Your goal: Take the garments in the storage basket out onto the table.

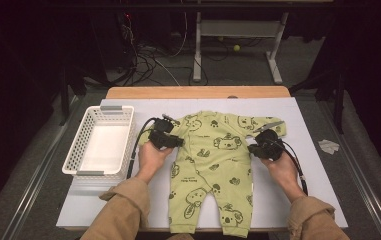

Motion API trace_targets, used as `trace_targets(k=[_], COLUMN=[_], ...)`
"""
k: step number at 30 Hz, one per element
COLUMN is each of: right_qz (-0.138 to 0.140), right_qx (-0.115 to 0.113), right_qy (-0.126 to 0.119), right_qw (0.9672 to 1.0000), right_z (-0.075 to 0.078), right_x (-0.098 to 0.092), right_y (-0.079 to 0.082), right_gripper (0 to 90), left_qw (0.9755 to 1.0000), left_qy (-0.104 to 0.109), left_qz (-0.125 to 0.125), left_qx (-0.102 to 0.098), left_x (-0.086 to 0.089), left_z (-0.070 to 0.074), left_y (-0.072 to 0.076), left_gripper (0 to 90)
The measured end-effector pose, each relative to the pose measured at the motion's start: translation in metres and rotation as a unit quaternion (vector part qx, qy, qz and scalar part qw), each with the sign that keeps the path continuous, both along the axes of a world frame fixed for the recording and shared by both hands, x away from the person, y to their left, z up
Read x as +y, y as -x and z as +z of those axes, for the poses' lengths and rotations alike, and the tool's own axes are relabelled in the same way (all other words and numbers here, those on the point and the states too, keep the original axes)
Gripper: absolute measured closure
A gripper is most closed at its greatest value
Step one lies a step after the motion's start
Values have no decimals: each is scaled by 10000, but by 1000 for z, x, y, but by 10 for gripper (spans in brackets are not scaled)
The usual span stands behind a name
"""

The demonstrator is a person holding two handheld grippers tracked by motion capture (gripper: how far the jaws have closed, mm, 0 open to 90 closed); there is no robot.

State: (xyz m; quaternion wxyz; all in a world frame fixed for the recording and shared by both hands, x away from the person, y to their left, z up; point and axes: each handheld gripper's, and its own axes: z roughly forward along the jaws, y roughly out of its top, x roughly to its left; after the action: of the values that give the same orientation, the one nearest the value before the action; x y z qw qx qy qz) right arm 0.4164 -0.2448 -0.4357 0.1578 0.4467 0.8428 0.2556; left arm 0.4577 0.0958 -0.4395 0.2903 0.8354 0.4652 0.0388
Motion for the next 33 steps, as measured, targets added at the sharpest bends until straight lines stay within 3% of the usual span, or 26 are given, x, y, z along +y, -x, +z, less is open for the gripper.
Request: trace_targets(k=[2,4,6,9,14,16,17,18,20,24,30,33], right_qz=[10,40,74,107,-14,-135,-146,-102,2,25,54,56], right_qx=[15,19,0,-60,-148,-144,-42,31,-8,41,-90,-275], right_qy=[-10,4,-1,5,32,-62,-250,-329,-231,-228,-455,-615], right_qw=[10000,10000,10000,9999,9999,9998,9996,9994,9997,9997,9989,9977], right_z=[-1,-2,-2,-1,-1,1,1,2,5,3,8,13], right_x=[0,1,2,2,-5,-12,-16,-17,-14,-12,-15,-19], right_y=[-1,0,0,2,-1,-6,-10,-12,-12,-8,6,16], right_gripper=[842,843,843,843,840,834,830,829,824,768,617,582], left_qw=[9998,9997,9993,9990,9993,9993,9995,9995,9998,9994,9985,9972], left_qy=[-155,-141,-379,-432,-347,-342,-265,-261,-135,-165,73,267], left_qz=[27,28,-13,11,124,148,163,180,145,-23,-99,-93], left_qx=[122,175,70,57,-5,-78,-71,-84,-71,-295,-524,-686], left_x=[-5,-9,-15,-18,-16,-15,-13,-11,-6,-3,13,25], left_z=[-4,-6,-8,-6,-7,-7,-7,-7,-7,3,18,25], left_y=[-9,-14,-17,-23,-28,-29,-30,-31,-32,-20,9,29], left_gripper=[660,714,802,837,838,838,840,840,833,698,546,505])
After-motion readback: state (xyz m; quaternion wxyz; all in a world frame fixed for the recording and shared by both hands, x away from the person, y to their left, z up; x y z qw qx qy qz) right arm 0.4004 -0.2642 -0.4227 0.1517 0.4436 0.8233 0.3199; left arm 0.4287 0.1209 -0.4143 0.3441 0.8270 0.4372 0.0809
